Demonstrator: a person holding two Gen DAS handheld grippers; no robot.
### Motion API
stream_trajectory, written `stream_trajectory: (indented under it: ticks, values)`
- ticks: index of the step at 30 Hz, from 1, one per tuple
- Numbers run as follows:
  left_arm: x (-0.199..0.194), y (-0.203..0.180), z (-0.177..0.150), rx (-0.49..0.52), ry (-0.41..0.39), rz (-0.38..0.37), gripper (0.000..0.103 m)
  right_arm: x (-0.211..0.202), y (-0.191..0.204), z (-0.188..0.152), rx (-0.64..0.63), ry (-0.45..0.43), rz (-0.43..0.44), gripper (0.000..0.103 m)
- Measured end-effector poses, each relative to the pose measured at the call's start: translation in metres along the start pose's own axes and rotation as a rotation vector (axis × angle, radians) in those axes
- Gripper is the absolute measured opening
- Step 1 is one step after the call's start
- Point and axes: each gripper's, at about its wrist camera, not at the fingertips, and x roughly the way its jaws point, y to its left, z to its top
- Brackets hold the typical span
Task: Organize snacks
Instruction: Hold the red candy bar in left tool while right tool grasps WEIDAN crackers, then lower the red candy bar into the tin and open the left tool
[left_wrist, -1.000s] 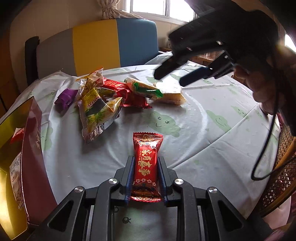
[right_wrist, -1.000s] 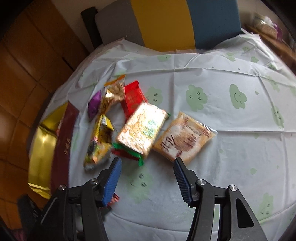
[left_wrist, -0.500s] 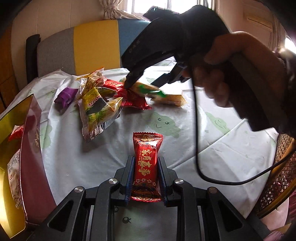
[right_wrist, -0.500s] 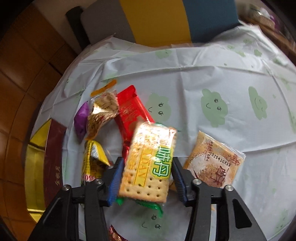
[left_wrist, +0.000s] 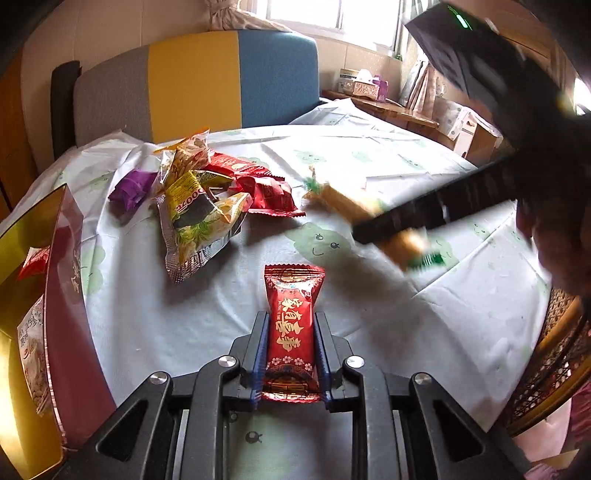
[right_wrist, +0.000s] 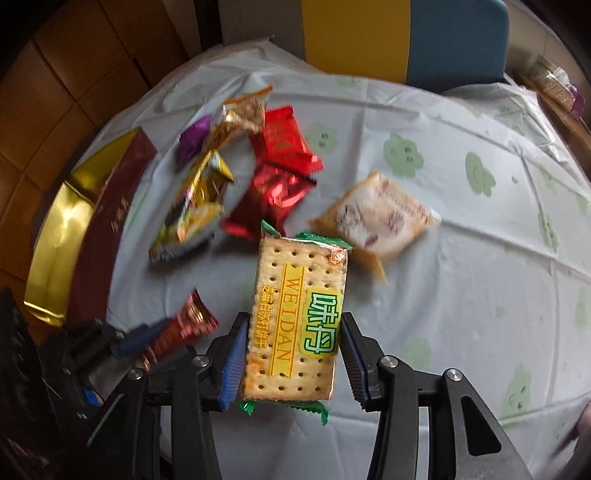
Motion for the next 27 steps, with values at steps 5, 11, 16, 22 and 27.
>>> stream_trajectory:
  ticks: [5, 11, 16, 22, 27]
  values:
    - [-0.032, 0.009, 0.007, -0.043, -0.038, -0.031, 0.022, 0.011, 0.017, -0.011, -0.097, 0.015, -0.068, 0.048]
    - [-0.085, 0.064, 0.029, -0.236, -0.121, -0.038, 0.022, 0.014, 0.014, -0.012, -0.089, 0.018, -0.062, 0.048]
    - [-0.097, 0.138, 0.038, -0.45, -0.1, 0.037, 0.022, 0.015, 0.014, -0.013, -0.095, 0.019, -0.069, 0.048]
    - [-0.076, 0.229, 0.038, -0.659, -0.006, 0.195, 0.022, 0.017, 0.017, -0.011, -0.101, 0.018, -0.074, 0.048]
    - [-0.046, 0.278, 0.037, -0.779, 0.021, 0.22, 0.023, 0.018, 0.018, -0.011, -0.099, 0.016, -0.074, 0.049]
